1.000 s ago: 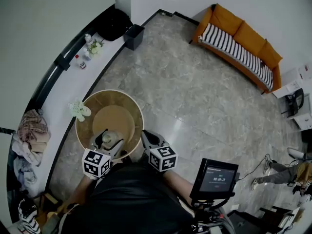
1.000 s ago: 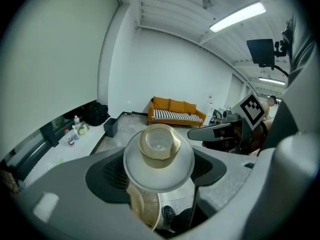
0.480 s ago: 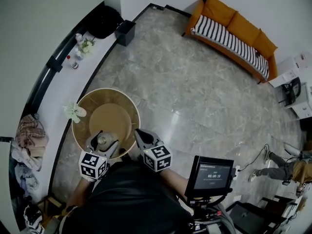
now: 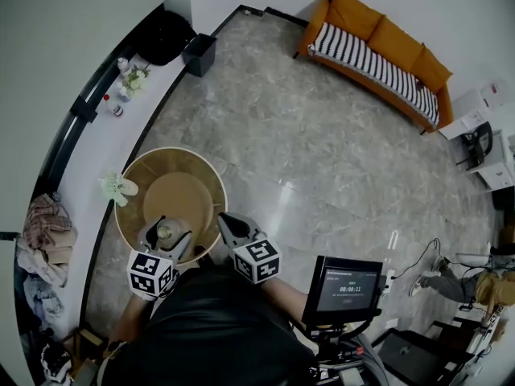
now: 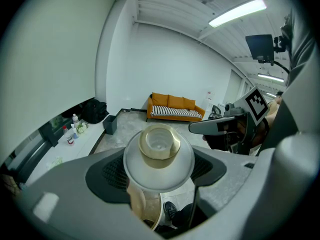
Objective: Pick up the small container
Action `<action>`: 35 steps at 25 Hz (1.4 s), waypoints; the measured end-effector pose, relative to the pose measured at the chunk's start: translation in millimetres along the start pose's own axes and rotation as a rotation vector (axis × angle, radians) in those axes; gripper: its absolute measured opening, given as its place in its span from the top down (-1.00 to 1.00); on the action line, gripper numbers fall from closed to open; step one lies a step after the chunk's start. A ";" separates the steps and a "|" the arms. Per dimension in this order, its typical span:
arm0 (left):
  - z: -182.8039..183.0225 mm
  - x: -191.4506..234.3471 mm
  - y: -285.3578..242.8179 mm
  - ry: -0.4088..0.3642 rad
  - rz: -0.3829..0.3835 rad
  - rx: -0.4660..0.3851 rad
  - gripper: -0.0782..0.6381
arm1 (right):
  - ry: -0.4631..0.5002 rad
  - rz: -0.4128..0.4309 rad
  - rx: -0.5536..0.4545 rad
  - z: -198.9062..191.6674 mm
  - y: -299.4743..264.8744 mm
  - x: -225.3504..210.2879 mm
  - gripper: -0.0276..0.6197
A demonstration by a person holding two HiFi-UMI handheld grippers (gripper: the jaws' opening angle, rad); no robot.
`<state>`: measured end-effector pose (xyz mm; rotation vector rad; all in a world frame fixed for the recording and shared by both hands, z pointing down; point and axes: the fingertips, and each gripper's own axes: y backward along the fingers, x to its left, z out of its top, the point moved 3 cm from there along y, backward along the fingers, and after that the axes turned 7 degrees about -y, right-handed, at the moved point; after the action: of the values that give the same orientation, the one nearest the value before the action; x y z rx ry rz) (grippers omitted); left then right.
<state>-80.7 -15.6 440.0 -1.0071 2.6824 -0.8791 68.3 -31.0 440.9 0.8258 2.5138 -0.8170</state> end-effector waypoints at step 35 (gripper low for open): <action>-5.3 -4.9 -1.0 -0.003 -0.009 0.018 -0.13 | -0.006 0.005 0.003 -5.6 1.8 0.0 0.90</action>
<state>-78.1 -10.6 444.5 -1.0166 2.6648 -0.9011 68.6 -26.3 444.4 0.8283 2.5051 -0.8203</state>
